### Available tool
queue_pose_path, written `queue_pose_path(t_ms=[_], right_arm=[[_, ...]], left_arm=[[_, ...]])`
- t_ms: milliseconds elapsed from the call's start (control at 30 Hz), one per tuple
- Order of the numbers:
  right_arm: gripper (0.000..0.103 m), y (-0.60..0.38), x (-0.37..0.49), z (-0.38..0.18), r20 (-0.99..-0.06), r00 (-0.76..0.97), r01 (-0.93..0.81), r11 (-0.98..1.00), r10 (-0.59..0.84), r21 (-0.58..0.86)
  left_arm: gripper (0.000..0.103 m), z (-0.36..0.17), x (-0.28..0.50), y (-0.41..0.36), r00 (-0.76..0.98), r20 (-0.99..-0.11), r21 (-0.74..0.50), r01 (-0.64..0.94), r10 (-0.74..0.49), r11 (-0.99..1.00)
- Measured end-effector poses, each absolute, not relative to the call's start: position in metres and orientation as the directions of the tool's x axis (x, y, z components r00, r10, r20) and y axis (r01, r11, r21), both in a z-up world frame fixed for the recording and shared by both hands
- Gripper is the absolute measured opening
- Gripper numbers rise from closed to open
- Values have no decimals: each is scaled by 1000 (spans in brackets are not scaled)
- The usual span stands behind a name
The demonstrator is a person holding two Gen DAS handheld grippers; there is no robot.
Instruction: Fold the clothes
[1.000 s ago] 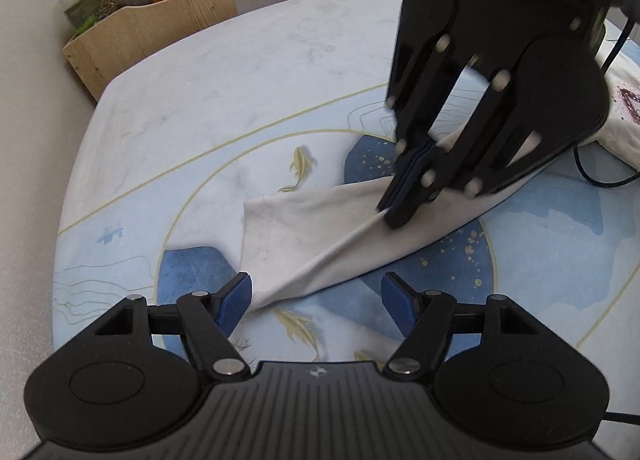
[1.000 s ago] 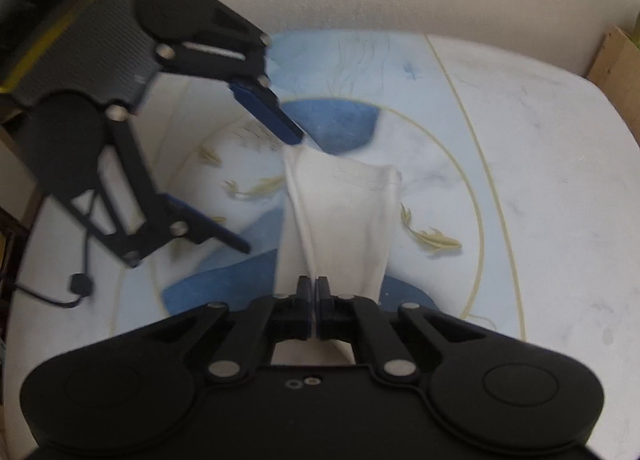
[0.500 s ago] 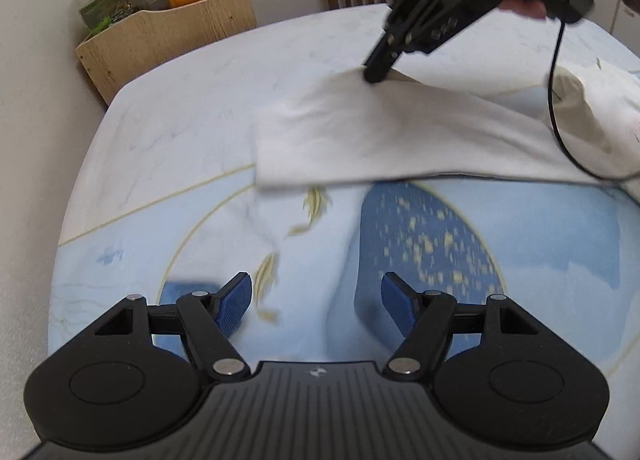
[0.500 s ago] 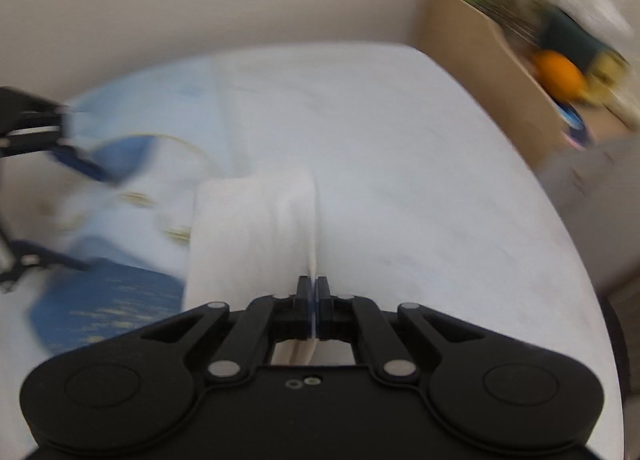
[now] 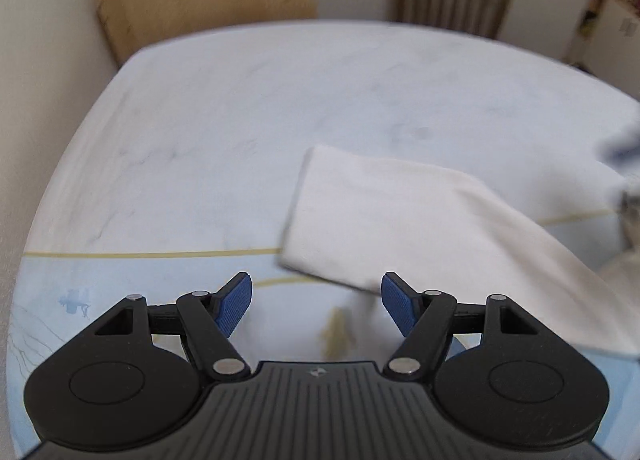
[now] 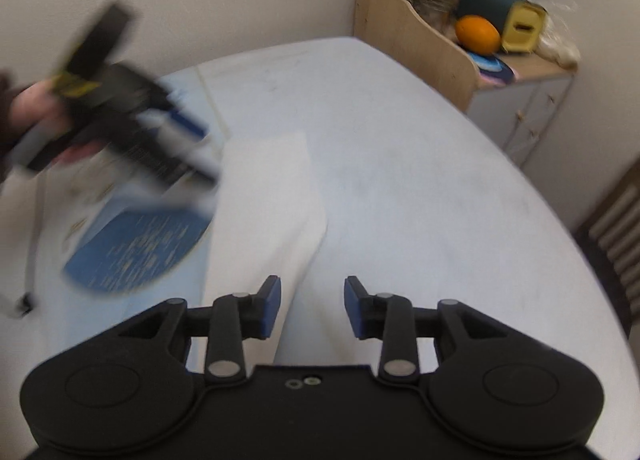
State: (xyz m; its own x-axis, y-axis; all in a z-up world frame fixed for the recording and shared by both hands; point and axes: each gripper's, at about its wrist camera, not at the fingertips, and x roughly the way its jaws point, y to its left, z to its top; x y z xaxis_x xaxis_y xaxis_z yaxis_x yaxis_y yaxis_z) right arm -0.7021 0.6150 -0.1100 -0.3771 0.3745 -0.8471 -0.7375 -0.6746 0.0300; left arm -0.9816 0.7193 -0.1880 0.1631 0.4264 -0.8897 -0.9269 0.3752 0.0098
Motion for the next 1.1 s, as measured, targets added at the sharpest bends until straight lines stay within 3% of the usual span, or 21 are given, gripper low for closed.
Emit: queue_pose_path(t_ms=[267, 467, 533, 633, 833, 1100], right_arm=[[103, 487, -618, -131, -912, -288, -839, -536, 293, 93], [103, 426, -556, -141, -941, -187, -946, -311, 283, 94], [103, 410, -536, -144, -948, -147, -969, -231, 281, 82], [103, 388, -511, -151, -957, -77, -991, -127, 279, 42], [103, 354, -487, -168, -971, -42, -999, -17, 235, 39], [103, 340, -490, -179, -973, -39, -998, -56, 228, 27]], left_arm=[[69, -189, -973, 755, 169, -933, -94, -966, 316, 240], [39, -186, -954, 753, 82, -944, -13, -977, 318, 211], [15, -184, -956, 752, 91, -943, -37, -984, 319, 173], [9, -179, -958, 744, 94, -931, -55, -991, 352, 118], [8, -168, -993, 716, 101, -903, -128, -991, 417, -35], [8, -163, -1061, 637, 45, -922, -118, -979, 386, -167]])
